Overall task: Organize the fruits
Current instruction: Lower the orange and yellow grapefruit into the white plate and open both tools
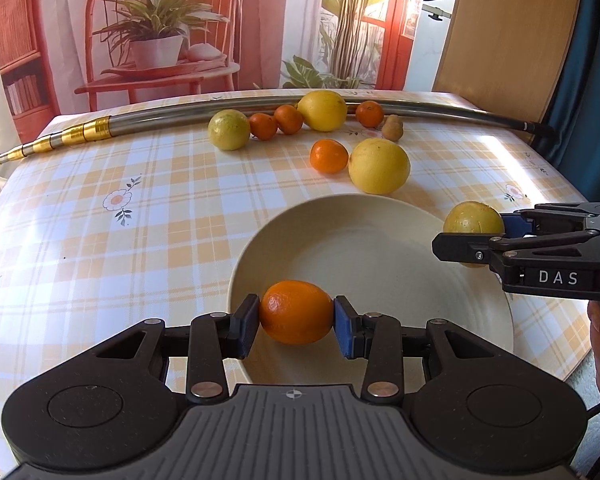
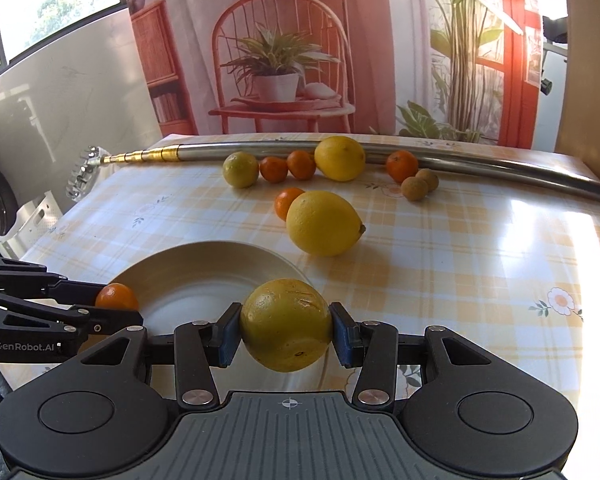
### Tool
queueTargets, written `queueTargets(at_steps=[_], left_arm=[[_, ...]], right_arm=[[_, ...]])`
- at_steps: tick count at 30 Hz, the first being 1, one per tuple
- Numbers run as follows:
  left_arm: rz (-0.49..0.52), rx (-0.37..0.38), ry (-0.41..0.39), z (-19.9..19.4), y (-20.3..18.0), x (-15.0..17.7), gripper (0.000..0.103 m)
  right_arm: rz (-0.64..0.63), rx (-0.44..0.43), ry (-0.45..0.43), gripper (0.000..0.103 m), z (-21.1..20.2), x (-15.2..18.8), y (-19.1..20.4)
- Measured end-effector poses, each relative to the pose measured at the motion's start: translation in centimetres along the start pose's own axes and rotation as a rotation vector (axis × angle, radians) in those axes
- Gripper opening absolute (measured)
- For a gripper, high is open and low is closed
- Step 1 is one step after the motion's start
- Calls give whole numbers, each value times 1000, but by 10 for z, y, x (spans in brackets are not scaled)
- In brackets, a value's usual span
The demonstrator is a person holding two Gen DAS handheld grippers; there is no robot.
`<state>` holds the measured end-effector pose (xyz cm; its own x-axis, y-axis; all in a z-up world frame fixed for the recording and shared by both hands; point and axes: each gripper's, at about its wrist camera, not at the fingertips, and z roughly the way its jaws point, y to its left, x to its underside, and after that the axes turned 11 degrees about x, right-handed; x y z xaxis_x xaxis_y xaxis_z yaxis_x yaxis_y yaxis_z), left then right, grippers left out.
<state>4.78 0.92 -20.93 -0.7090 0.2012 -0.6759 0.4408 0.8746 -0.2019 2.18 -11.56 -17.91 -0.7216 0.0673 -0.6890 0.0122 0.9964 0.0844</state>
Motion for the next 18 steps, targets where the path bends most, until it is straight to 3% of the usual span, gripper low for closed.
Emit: queueTargets(at_steps=[18], left_arm=[[-58,32,-14,2,6,8,42]], right_arm=[[-44,-16,42,42,8,12,12]])
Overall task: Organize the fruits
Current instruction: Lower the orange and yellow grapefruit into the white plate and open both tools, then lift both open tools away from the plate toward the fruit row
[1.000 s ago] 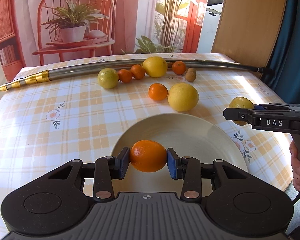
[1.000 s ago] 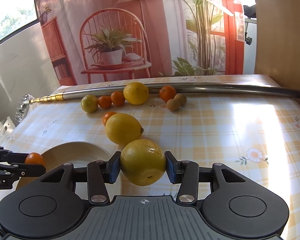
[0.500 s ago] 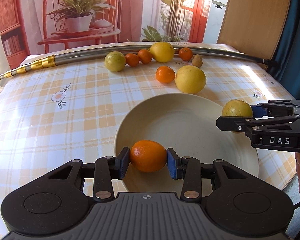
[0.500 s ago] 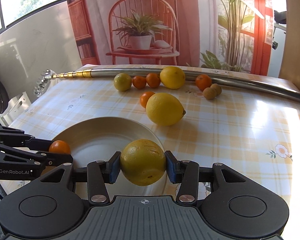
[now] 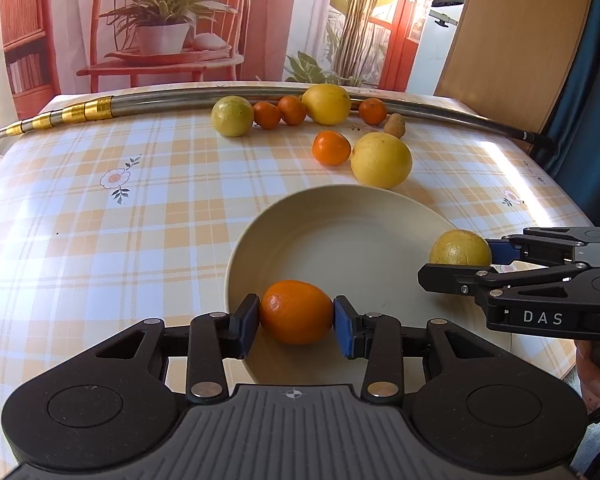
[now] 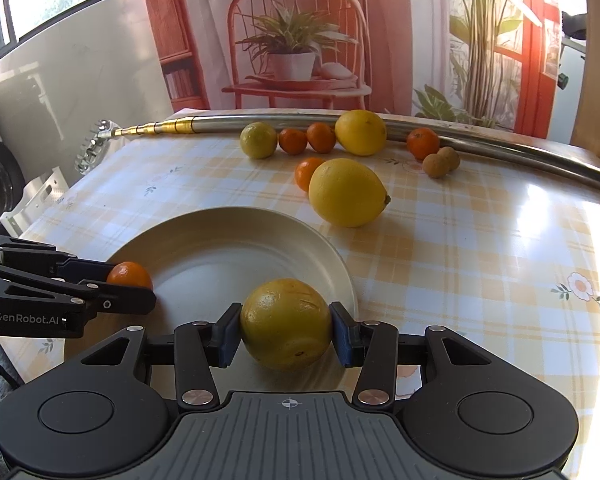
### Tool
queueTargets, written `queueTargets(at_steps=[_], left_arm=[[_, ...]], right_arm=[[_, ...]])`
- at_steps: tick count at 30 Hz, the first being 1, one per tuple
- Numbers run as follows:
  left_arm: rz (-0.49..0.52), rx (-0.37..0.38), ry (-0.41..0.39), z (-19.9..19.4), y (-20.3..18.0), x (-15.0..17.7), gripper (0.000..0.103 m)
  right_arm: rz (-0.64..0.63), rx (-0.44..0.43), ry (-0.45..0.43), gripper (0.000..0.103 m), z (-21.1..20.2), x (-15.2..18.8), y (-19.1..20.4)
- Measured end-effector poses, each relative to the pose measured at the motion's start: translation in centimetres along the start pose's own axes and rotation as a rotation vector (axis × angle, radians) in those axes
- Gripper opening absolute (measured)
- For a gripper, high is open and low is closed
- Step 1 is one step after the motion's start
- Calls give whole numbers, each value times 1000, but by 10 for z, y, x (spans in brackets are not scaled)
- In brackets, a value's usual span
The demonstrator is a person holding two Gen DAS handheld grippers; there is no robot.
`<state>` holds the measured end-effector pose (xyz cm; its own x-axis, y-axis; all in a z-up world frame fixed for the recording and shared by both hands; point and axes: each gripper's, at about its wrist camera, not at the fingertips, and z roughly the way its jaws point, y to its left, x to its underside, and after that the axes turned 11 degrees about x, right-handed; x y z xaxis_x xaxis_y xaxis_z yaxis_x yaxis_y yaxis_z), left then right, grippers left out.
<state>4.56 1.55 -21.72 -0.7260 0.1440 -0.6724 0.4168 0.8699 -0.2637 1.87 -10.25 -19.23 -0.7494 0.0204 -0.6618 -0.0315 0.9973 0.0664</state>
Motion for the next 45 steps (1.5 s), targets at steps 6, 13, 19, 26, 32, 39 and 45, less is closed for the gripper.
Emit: queueTargets(at_steps=[6,13,19,26,32,39,45], left_arm=[[5,10,-10,0,-2,3,48],[-8,25,-44,-6,-1,5,57],[-2,52,-143,-23,-2,2,89],[6,10,-196,-40,-2,-13,96],[51,-100,-239,-52,-1,-27,96],[111,-158,-282,-68,0,-35,96],[86,-147,-310,-75,3,-38,96]], right_arm=[[-12,6,-2,43,1,3,3],[20,-10,-23,49,-2,3,-2],[73,-25,-82,52,-13,0,-12],[118,-14,-135,56,-25,-8,-25],[111,16,-187,65,-38,-19,-32],[86,25,-240,93,-57,-36,-38],[72,41,-261,103,-65,-45,-37]])
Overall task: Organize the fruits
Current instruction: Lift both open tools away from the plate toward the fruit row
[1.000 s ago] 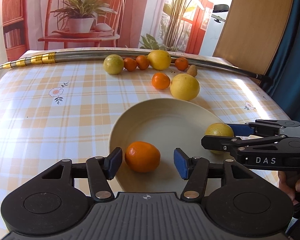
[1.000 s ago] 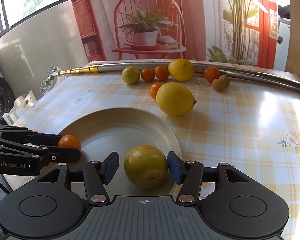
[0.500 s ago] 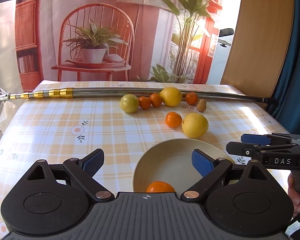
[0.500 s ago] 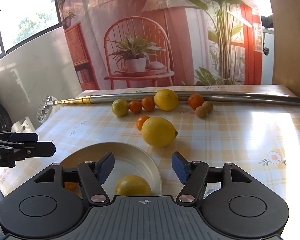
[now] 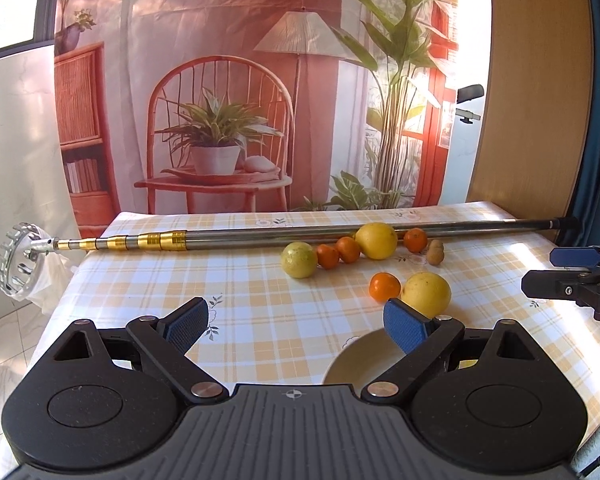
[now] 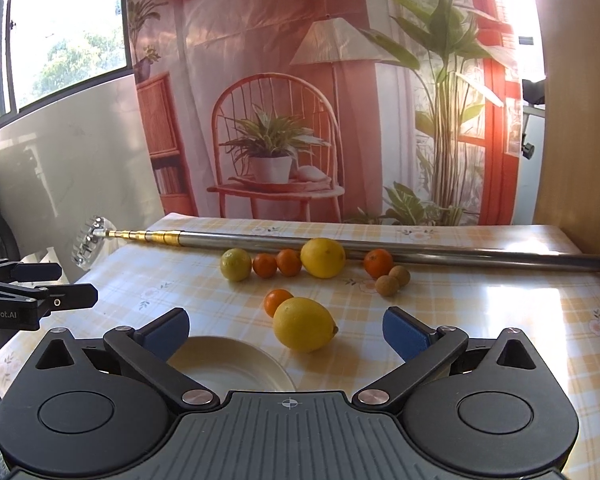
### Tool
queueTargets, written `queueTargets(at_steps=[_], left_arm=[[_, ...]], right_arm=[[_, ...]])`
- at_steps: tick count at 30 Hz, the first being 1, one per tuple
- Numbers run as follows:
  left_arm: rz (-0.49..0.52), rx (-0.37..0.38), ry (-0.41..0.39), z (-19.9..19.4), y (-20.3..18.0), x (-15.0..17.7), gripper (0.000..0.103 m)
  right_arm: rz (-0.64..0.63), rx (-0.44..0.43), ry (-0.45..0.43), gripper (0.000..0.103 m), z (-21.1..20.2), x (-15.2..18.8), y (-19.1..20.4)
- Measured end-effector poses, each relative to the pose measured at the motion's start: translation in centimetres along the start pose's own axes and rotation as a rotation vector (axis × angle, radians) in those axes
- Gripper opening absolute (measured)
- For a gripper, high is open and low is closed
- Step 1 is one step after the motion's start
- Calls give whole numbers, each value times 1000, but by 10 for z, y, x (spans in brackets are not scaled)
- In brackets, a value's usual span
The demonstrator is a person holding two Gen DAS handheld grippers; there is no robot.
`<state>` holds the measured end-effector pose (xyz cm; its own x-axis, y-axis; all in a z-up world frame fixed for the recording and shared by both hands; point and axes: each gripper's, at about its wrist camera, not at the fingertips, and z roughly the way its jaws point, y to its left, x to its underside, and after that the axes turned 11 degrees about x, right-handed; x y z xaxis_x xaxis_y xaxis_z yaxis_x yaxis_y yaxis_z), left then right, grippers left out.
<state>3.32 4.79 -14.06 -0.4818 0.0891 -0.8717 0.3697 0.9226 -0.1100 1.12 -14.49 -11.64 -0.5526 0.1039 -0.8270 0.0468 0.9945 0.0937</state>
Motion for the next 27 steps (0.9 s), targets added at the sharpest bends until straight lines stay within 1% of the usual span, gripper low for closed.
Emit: queueTargets(at_steps=[5,9,12,16,21,24,27], left_arm=[[-34,-27,-6,1,7,-4,96],[-44,-21,-14,0,12,-7,96],[-56,-36,-12,2,17,-11,96],[-129,-50,-3,6,32,-18,96],[-223,-8,-20,11,51,-24,96],[-250,-21,-6,18,57,-30,97],[-240,-33,10,27,61,-36,97]], right_arm=[[3,19,-10,103,-2,-4,-1],[20,32,-8,103,0,-7,-8],[25,51,-8,103,3,-10,-15],[26,79,-4,103,9,-14,-23],[37,95,3,103,20,-18,-32],[40,98,9,103,27,-19,-35],[40,95,17,103,36,-20,-36]])
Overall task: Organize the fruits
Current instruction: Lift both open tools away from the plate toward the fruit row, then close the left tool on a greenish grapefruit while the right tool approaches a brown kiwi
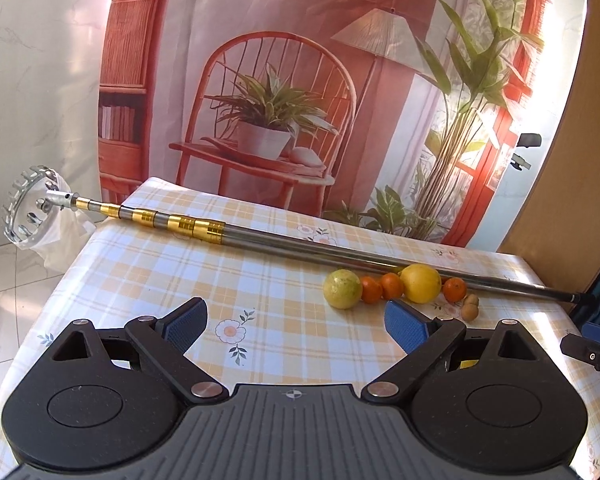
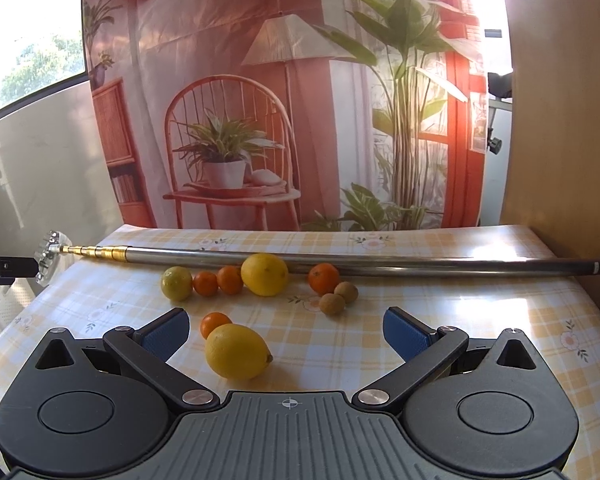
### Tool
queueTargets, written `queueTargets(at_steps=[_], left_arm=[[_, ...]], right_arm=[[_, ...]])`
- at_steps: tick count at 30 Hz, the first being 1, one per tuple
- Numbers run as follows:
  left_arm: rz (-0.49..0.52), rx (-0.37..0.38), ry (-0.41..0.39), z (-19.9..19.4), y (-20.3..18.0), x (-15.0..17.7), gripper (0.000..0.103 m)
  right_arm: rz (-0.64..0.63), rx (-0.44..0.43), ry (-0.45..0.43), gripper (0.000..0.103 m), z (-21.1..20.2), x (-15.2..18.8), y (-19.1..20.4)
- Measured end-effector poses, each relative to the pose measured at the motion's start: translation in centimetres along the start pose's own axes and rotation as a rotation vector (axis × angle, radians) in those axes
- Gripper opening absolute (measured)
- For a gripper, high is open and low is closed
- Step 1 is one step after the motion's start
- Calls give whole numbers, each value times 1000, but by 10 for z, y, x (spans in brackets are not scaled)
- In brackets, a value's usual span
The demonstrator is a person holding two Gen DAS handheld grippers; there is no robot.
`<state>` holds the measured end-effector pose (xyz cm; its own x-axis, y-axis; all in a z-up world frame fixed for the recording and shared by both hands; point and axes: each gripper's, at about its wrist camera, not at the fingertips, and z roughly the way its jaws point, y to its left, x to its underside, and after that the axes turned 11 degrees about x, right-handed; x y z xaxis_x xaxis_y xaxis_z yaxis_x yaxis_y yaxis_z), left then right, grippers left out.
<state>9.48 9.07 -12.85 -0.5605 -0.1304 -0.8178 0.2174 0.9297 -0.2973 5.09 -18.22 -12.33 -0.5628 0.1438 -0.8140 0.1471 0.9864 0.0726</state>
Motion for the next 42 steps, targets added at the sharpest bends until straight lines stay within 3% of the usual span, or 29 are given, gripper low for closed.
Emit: queueTargets(at_steps=[9,15,20,30,42], left_arm=[[108,-5,23,35,-10,-12,97],[152,21,94,74,-16,-16,97],[150,90,121,106,-15,-15,96],[334,110,166,157,-36,0,75],[265,83,208,195,-17,0,60]], right_arm=[[25,-16,39,103,35,-3,-3],[28,-7,68,103,54,-3,-6],[23,-5,77,103,65,-2,-7],[46,-15,117,103,83,4,-10],[63,-17,147,103,91,10,-12]])
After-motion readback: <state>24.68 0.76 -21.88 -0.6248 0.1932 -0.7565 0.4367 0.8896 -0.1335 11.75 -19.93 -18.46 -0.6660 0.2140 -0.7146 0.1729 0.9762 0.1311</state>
